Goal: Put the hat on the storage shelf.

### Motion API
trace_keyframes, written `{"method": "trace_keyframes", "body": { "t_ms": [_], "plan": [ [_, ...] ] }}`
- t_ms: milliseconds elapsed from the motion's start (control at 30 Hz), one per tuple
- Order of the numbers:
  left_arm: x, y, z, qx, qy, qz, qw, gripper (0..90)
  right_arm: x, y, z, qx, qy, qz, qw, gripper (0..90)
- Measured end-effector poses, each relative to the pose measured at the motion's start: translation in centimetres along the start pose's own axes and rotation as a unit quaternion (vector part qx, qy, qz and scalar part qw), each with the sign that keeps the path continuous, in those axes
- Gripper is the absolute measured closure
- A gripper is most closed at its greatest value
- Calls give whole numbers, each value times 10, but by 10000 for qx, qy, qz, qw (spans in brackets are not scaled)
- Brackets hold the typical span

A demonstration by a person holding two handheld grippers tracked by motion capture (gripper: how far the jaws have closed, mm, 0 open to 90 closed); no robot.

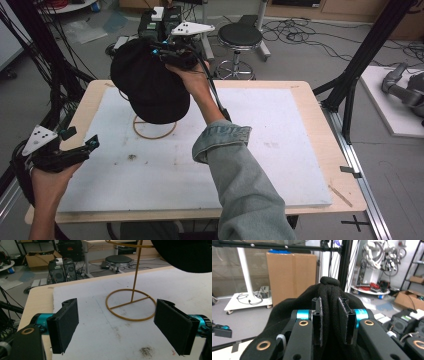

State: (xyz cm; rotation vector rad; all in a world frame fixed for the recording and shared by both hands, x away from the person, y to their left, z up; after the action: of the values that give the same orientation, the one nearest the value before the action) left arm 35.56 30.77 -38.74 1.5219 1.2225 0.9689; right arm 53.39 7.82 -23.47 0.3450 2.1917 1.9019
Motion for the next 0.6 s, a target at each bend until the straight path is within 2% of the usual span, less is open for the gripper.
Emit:
{"method": "trace_keyframes", "body": {
  "t_ms": [333,600],
  "plan": [
    [-2,-1,1,38,-26,29,10000,201,-5,-13,14,267,-192,190,9993,741],
    [-2,-1,1,32,-30,35,10000,201,-8,-23,20,436,-237,362,9981,715]
  ]
}}
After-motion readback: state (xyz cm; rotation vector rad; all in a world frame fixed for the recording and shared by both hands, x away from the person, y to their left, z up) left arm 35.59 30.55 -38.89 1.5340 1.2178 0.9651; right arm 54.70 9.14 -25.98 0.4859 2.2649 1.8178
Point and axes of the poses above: each handheld gripper's, and its own axes: z roughly forward along the jaws, y roughly out of its top, x roughly to its left, the point moved 9 cm from there along z, roughly forward along the jaws, and after that the axes turned 9 degrees about y, right-handed, at the moved point
